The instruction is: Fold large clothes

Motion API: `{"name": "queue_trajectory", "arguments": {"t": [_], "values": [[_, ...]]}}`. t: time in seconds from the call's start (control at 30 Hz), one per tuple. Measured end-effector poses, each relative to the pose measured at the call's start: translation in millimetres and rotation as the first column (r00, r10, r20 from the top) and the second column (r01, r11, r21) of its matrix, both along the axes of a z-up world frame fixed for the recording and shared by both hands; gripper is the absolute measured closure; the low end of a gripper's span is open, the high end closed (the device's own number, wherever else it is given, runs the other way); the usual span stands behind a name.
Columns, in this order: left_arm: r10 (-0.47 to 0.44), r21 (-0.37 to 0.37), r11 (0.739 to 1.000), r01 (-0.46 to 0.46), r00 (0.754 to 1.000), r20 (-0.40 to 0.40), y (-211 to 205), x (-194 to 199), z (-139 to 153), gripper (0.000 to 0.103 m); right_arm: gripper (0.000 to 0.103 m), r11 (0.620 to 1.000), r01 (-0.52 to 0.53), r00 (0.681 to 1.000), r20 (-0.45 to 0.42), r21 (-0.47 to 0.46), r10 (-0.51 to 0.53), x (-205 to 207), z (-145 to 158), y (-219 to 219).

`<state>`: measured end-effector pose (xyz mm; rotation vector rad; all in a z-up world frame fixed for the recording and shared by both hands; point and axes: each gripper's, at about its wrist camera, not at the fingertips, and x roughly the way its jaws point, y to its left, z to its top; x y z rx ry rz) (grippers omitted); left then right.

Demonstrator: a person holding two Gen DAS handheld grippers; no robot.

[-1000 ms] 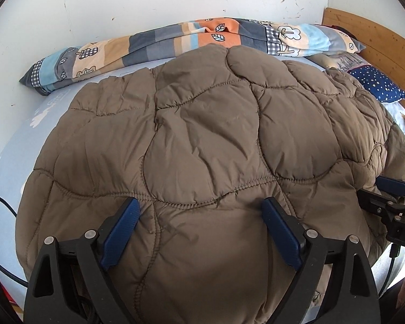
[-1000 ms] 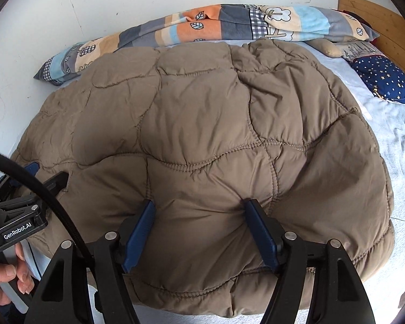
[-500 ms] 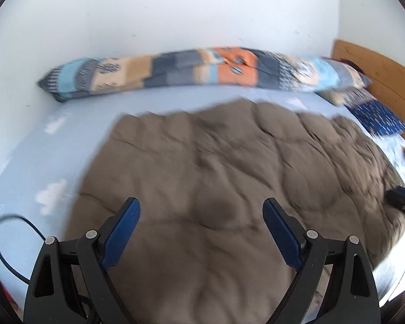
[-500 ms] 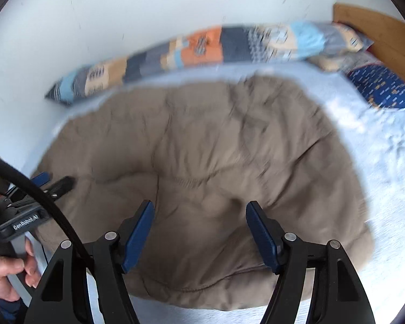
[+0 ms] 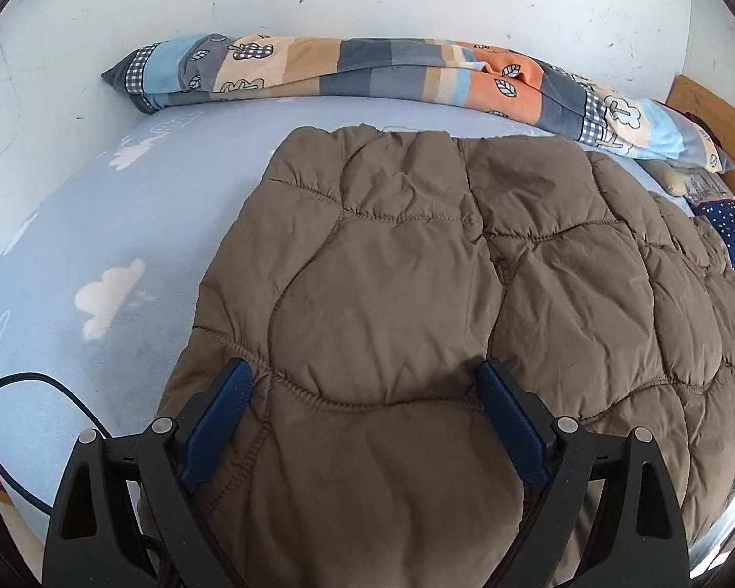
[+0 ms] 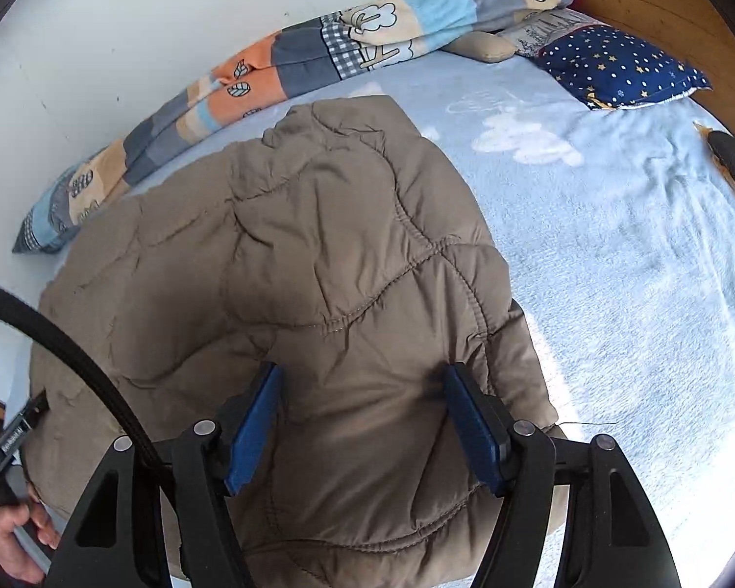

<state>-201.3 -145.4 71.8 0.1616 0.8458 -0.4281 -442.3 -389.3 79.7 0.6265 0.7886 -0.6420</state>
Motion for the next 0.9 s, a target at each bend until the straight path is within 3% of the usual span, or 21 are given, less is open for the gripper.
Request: {"name": "queue_trajectory", "arguments": {"t": [0.17,0.27,0.43,0.6,0.8,0.9], "values": [[-0.019,-0.009,1.000,0.019,0.998,0.059,0.8,-24.2,13.5,0.011,0.030,0.996,-0.002,0.999,0.037,-0.092,0.005,-5.9,20.2,18.6],[-0.056,-0.027,0.998,0.059,0.994,0.092,0.3,-44.8,24.9,0.011,0.030,0.989,-0.053,0.995,0.076,-0.137,0.064,-9.6,31.8,44.5],[-0.099,-0.044,0.993,0.106,0.984,0.150,7.0,-82.4,47.6,0.011,0.030,0.968,-0.140,0.986,0.062,-0.209,0.156,-7.5,40.9,86.4],[-0.088,-0.087,0.991,0.103,0.984,0.154,22.0,-111.0,63.6,0.010,0.024,0.951,-0.190,0.973,0.080,-0.246,0.215,-18.5,46.2,124.8],[-0.060,-0.034,0.997,0.067,0.982,0.180,37.9,-140.7,74.4,0.008,0.021,0.937,-0.224,0.963,0.088,-0.268,0.255,-37.4,41.0,162.6],[-0.059,-0.020,0.998,0.062,0.989,0.134,44.1,-147.9,67.3,0.008,0.020,0.928,-0.246,0.958,0.073,-0.279,0.276,-37.6,37.4,173.2]]}}
